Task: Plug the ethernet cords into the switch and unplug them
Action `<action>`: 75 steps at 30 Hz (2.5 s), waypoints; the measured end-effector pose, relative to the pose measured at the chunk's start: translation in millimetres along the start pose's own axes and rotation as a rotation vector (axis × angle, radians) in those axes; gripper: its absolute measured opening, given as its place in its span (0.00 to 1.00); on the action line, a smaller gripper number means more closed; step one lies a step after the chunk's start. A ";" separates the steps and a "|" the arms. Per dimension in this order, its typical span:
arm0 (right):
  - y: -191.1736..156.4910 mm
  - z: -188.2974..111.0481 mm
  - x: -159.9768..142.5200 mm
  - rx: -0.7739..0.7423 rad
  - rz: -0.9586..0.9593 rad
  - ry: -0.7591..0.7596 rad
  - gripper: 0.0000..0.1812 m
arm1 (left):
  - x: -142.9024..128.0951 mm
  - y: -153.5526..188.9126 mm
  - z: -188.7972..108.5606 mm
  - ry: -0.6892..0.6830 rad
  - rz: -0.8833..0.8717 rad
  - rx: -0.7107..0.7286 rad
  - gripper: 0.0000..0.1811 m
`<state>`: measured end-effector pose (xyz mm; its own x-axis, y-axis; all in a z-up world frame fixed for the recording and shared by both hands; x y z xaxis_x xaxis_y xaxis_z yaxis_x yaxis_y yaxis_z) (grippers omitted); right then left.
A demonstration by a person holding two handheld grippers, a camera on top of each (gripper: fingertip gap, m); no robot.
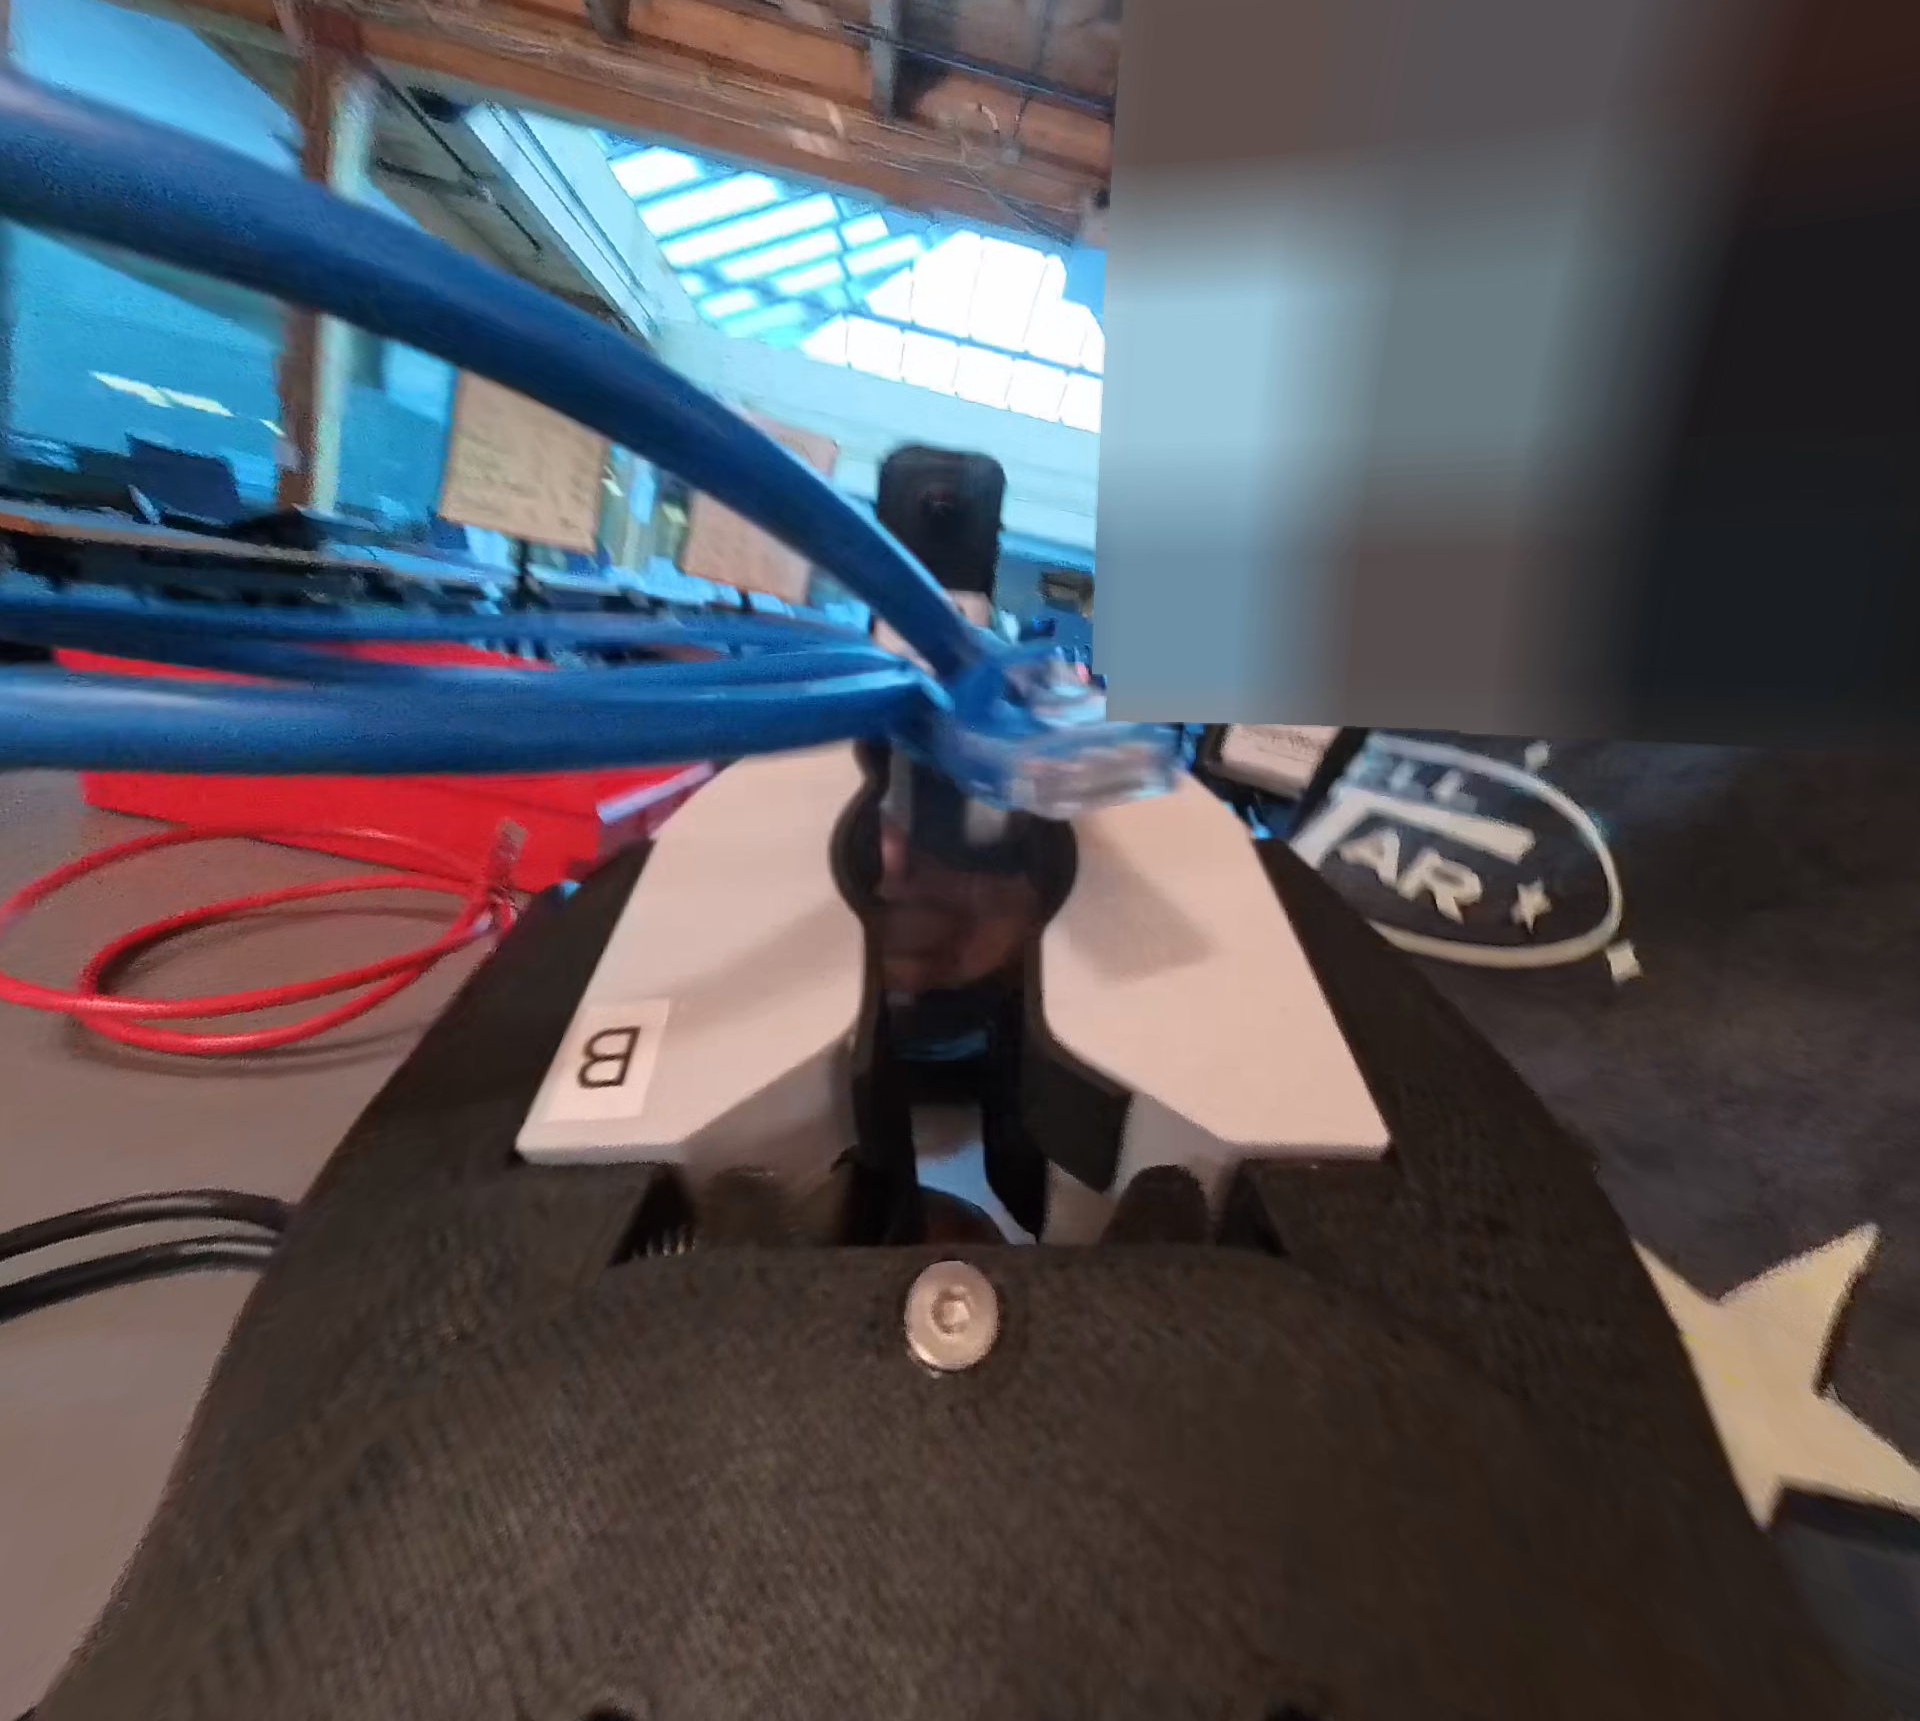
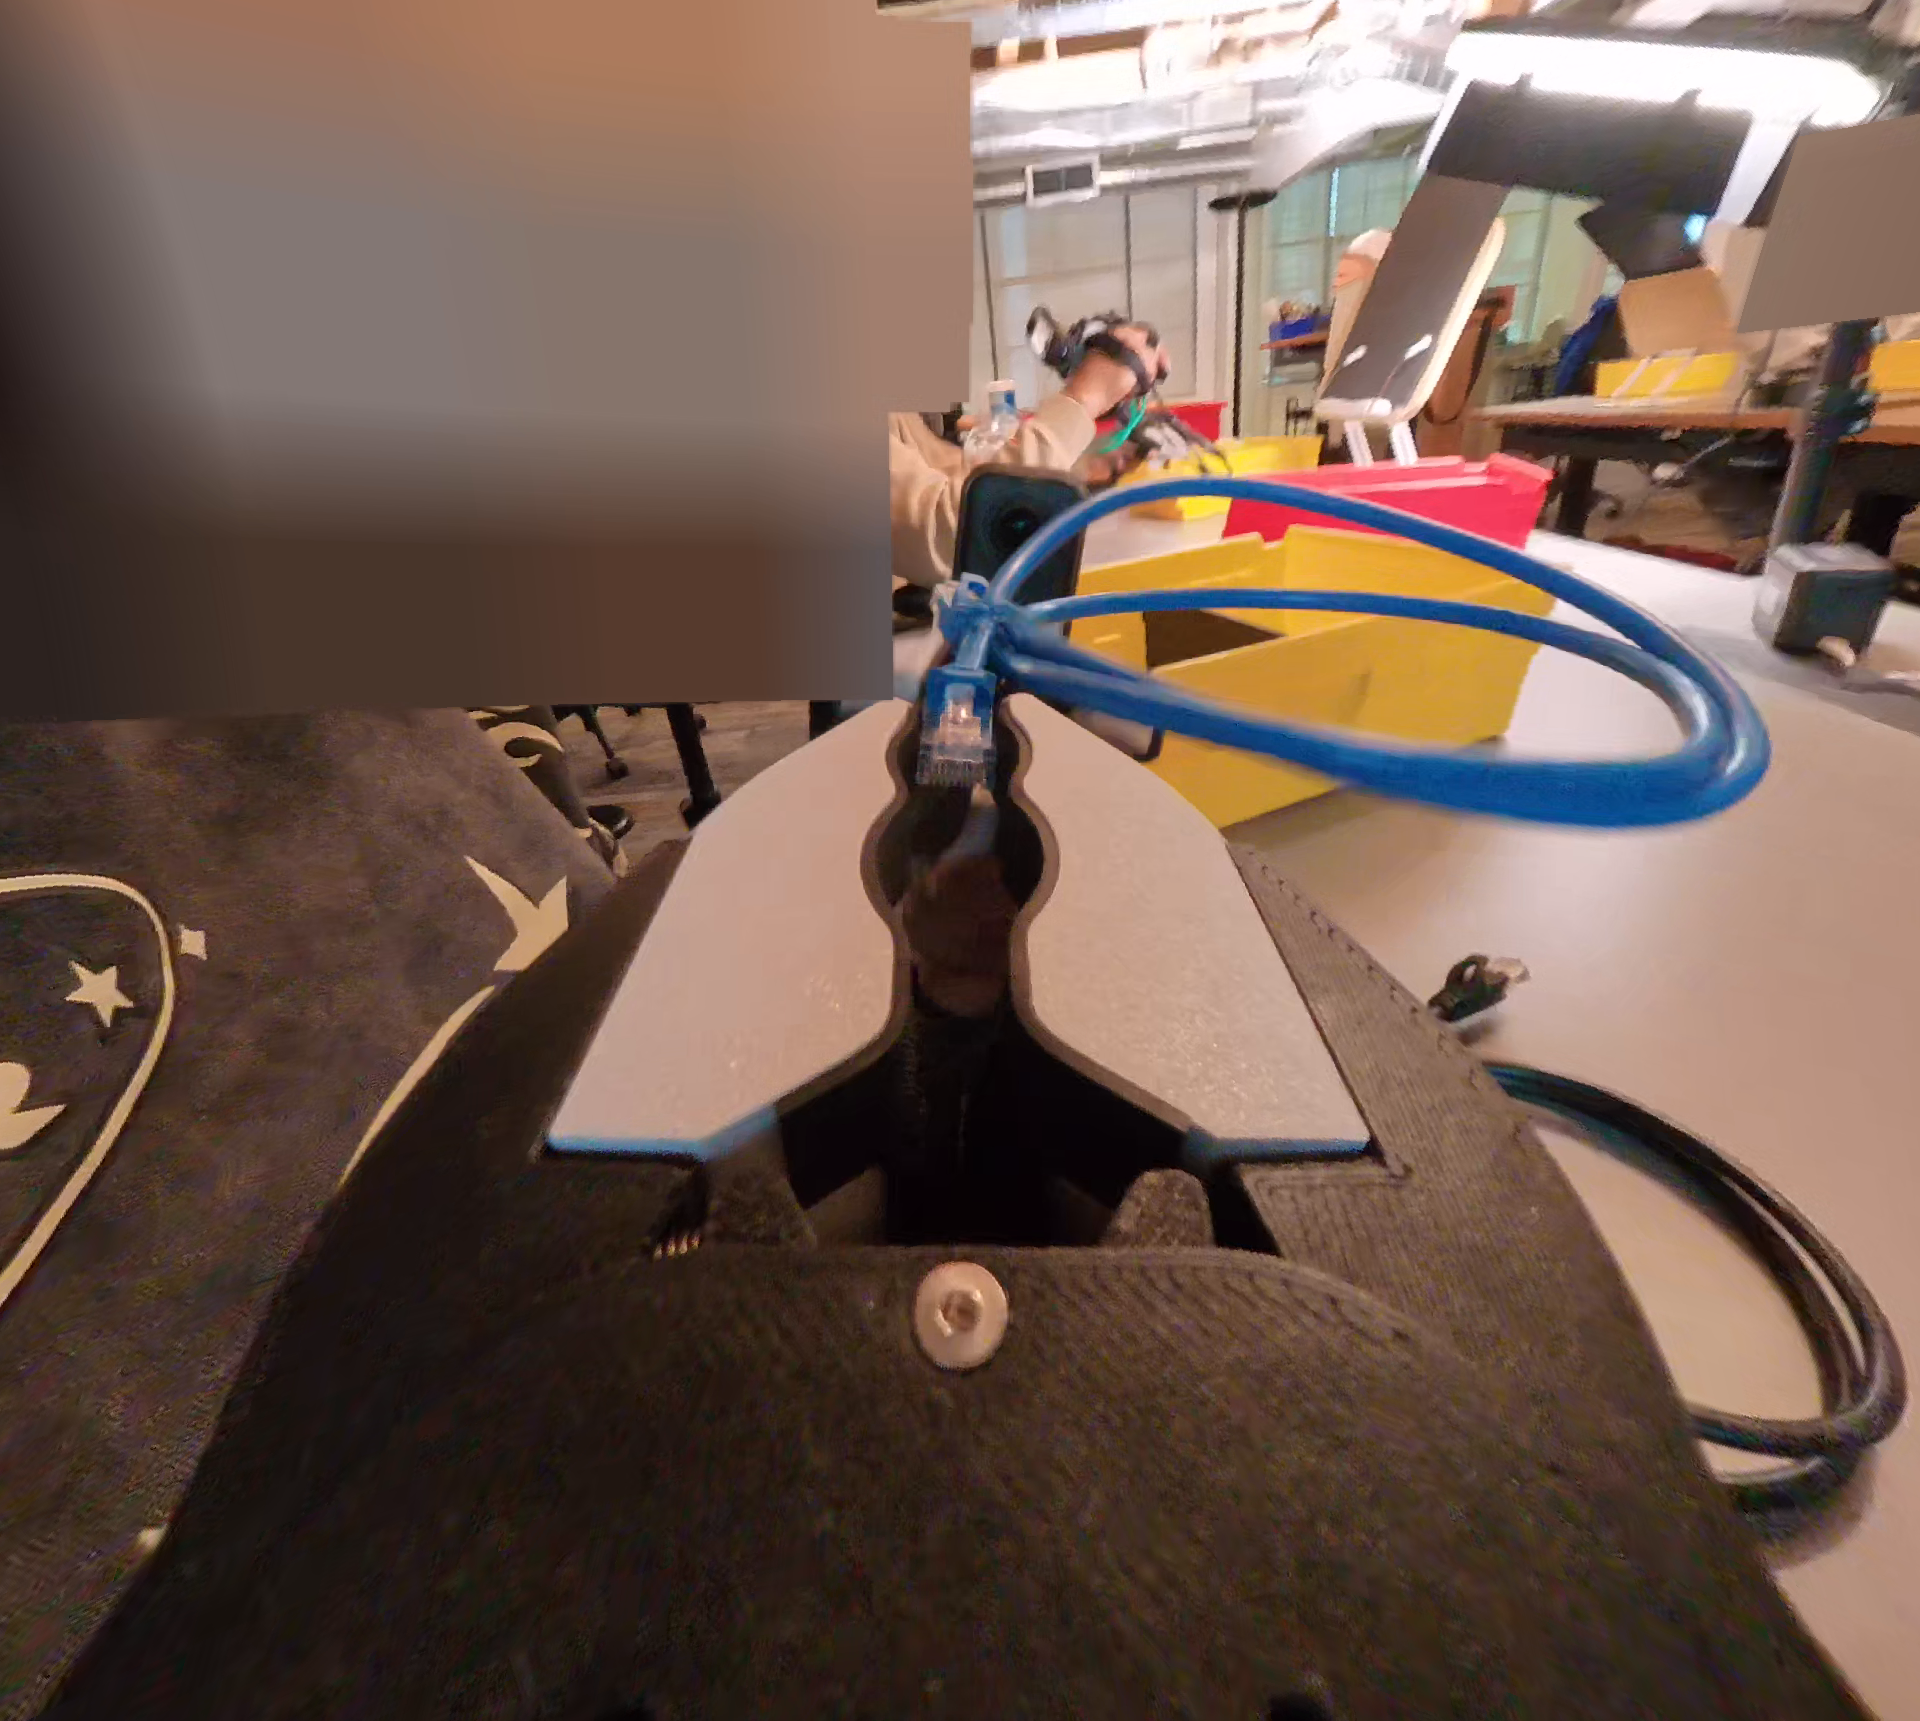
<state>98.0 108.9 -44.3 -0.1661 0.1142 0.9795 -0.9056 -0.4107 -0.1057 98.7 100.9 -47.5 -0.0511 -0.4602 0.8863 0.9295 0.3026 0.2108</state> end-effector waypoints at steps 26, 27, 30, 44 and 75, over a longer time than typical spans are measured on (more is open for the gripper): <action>-1.2 3.7 2.7 0.029 0.076 0.131 0.07 | -3.0 4.2 1.1 -0.001 -0.042 -0.050 0.17; 0.0 2.9 4.8 0.023 0.087 0.146 0.06 | -0.7 6.2 0.7 0.011 -0.037 -0.062 0.18; 4.0 -0.2 3.4 0.006 0.104 0.128 0.07 | 4.8 9.8 -2.5 0.033 -0.008 -0.074 0.18; -3.3 9.5 -14.2 0.030 0.098 -0.035 0.06 | -1.1 5.5 -2.9 -0.022 0.042 -0.031 0.11; -0.8 4.0 -23.1 -0.048 -0.099 -0.153 0.07 | -10.4 3.8 -9.6 -0.138 0.011 -0.035 0.08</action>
<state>104.2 103.0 -66.1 -0.0174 0.0121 0.9998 -0.9327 -0.3603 -0.0119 106.3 98.8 -59.9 -0.0880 -0.3371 0.9374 0.9425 0.2766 0.1879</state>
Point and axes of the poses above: each gripper's, where its closed fingertips meet, z out along the fingers, x out of its top, y = z × x across the jaws, the point moved 1 cm from there along -z, back along the fingers, and after that the axes turned 1 degree about x, right-handed, at the moved point
